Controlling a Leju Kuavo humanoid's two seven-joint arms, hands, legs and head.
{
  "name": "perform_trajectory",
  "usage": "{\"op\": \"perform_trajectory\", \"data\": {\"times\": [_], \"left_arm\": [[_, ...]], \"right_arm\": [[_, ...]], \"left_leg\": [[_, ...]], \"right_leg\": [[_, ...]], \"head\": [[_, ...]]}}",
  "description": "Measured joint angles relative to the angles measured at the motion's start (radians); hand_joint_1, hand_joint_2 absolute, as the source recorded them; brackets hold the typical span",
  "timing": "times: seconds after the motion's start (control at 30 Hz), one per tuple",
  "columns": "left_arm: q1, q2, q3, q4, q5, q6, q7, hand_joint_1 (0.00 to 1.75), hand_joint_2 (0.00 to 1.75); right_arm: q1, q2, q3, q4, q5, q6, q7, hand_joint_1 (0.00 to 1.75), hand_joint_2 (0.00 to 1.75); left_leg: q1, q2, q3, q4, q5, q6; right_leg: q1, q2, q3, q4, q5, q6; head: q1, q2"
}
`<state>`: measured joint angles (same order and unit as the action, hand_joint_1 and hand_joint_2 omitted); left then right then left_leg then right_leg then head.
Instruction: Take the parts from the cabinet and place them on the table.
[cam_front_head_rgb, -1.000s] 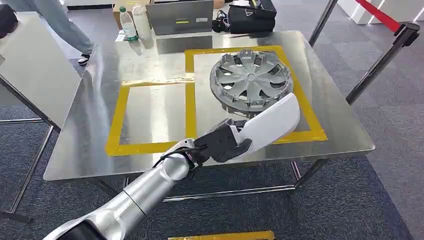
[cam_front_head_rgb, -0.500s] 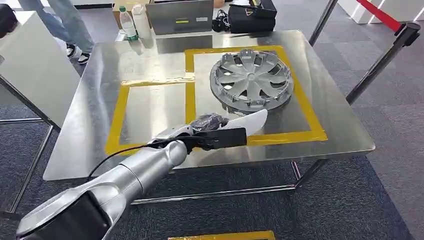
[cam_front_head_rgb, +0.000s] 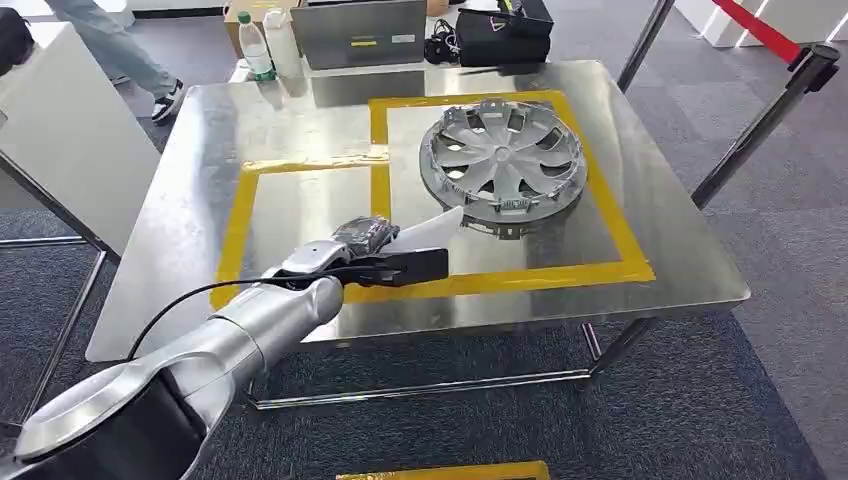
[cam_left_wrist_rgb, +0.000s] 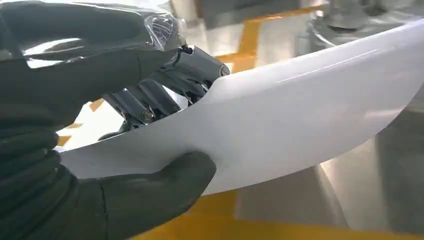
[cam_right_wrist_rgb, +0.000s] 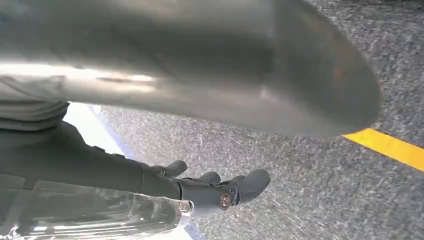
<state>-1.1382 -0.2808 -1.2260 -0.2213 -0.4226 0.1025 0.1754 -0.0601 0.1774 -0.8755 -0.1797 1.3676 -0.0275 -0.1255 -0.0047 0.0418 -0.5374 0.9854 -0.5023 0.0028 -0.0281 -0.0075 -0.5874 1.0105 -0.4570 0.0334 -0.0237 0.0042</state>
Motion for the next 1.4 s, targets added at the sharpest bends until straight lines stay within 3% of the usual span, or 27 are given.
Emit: {"op": "perform_trajectory", "data": {"times": [0.2, 0.4, 0.83, 0.87, 1.0, 1.03, 1.2, 1.4], "left_arm": [[-0.003, 0.044, -0.012, 0.015, -0.02, 0.117, 0.078, 1.75, 1.75], [-0.007, 0.098, -0.012, 0.025, -0.018, 0.185, 0.102, 1.75, 1.75], [-0.009, 0.163, -0.01, 0.035, -0.014, 0.22, 0.126, 1.75, 1.75], [-0.008, 0.165, -0.009, 0.035, -0.011, 0.223, 0.123, 0.0, 1.75], [-0.001, 0.175, -0.001, 0.036, -0.003, 0.235, 0.113, 0.0, 1.75], [0.002, 0.177, 0.001, 0.036, -0.003, 0.237, 0.112, 0.0, 0.0], [0.012, 0.186, 0.019, 0.036, 0.022, 0.229, 0.064, 0.0, 0.0], [0.022, 0.192, 0.037, 0.036, 0.04, 0.226, 0.047, 0.0, 0.0]], "right_arm": [[0.007, -0.008, 0.0, 0.0, -0.001, -0.007, 0.023, 0.0, 0.0], [0.013, -0.021, 0.0, 0.0, 0.008, -0.005, 0.018, 0.0, 0.0], [0.013, -0.032, 0.003, 0.0, 0.022, -0.009, -0.024, 0.0, 0.0], [0.014, -0.033, 0.003, 0.0, 0.023, -0.009, -0.027, 0.0, 0.0], [0.013, -0.037, 0.006, 0.0, 0.027, -0.008, -0.029, 0.0, 0.0], [0.014, -0.038, 0.006, 0.0, 0.03, -0.008, -0.029, 0.0, 0.0], [0.013, -0.045, 0.013, 0.0, 0.039, -0.002, -0.029, 0.0, 0.0], [0.013, -0.049, 0.018, 0.0, 0.038, 0.001, -0.029, 0.0, 0.0]], "left_leg": [[0.0, 0.0, 0.0, 0.0, 0.0, 0.0], [0.0, 0.0, 0.0, 0.0, 0.0, 0.0], [0.0, 0.0, -0.001, 0.0, 0.0, 0.0], [0.0, 0.0, -0.001, 0.0, 0.0, 0.0], [0.0, 0.0, -0.001, 0.0, 0.0, 0.0], [0.0, 0.0, -0.001, 0.0, 0.0, 0.0], [0.0, 0.0, -0.001, 0.0, 0.0, 0.0], [0.0, 0.0, -0.001, 0.0, 0.0, 0.0]], "right_leg": [[0.0, 0.0, 0.0, 0.0, 0.0, 0.0], [0.0, 0.0, 0.0, 0.0, 0.0, 0.0], [0.0, 0.0, -0.001, 0.0, 0.0, 0.0], [0.0, 0.0, -0.001, 0.0, 0.0, 0.0], [0.0, 0.0, -0.001, 0.0, 0.0, 0.0], [0.0, 0.0, -0.001, 0.0, 0.0, 0.0], [0.0, 0.0, -0.001, 0.0, 0.0, 0.0], [0.0, 0.0, -0.001, 0.0, 0.0, 0.0]], "head": [[0.0, 0.0], [0.0, 0.0], [0.0, 0.0], [0.0, 0.0], [0.0, 0.0], [0.0, 0.0], [0.0, 0.0], [0.0, 0.0]]}}
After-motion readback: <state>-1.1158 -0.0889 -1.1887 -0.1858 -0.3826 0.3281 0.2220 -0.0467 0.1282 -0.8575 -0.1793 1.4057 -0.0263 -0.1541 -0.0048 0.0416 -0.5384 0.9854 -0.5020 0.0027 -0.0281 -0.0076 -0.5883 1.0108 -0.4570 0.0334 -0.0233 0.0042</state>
